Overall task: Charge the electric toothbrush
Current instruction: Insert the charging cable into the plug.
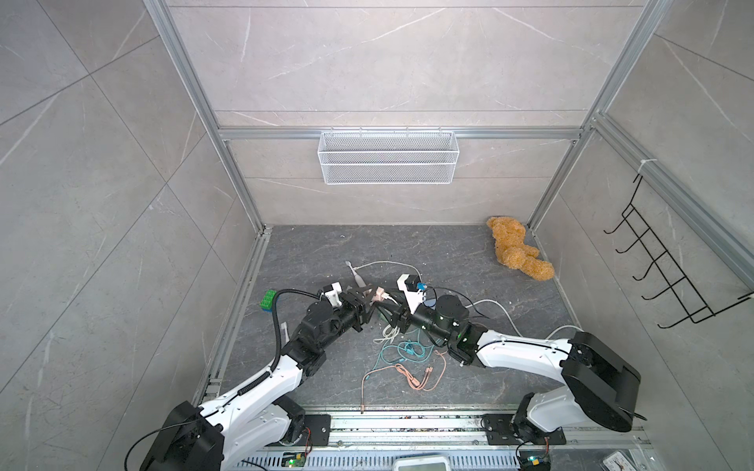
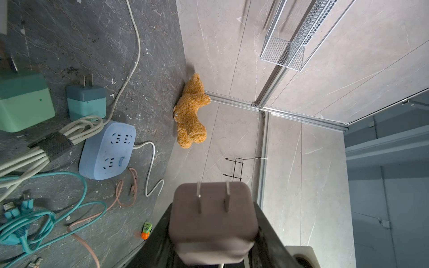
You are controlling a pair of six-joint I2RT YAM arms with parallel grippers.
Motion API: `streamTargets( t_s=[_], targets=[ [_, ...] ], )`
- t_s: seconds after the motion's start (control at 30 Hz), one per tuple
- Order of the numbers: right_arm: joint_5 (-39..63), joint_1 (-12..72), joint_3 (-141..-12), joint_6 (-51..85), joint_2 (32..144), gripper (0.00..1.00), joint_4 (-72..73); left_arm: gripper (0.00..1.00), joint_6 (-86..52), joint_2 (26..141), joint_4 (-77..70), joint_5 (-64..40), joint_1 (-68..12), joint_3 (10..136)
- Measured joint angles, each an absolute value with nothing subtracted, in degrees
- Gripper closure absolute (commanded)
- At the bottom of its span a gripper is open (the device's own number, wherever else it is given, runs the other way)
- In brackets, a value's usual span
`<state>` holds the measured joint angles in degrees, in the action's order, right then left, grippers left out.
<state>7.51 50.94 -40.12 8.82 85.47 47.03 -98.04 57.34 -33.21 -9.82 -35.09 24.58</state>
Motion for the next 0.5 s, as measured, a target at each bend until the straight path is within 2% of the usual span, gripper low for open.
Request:
streamTargets(
  t_s=[0.07, 0.23, 0.4, 0.5],
  targets=[
    [7.77, 50.94, -40.73, 8.93, 86.56, 0.61, 47.20, 1.00, -98.32, 57.36, -33.54, -9.89, -35.05, 24.58],
    [7.38, 50.92, -41.28, 9.21, 86.87, 0.69, 47.53, 1.00, -98.87, 57.49, -34.46, -10.17, -34.87, 24.56],
    [7.03, 50.87, -41.39, 9.23, 86.87, 0.83, 47.79, 1.00, -98.94, 58.17, -35.99, -10.66, -34.72, 24.47],
    [6.79, 50.76, -41.60, 9.39, 86.87, 0.95, 47.77, 1.00, -99.02, 58.70, -37.01, -10.79, -34.61, 24.40]
  ],
)
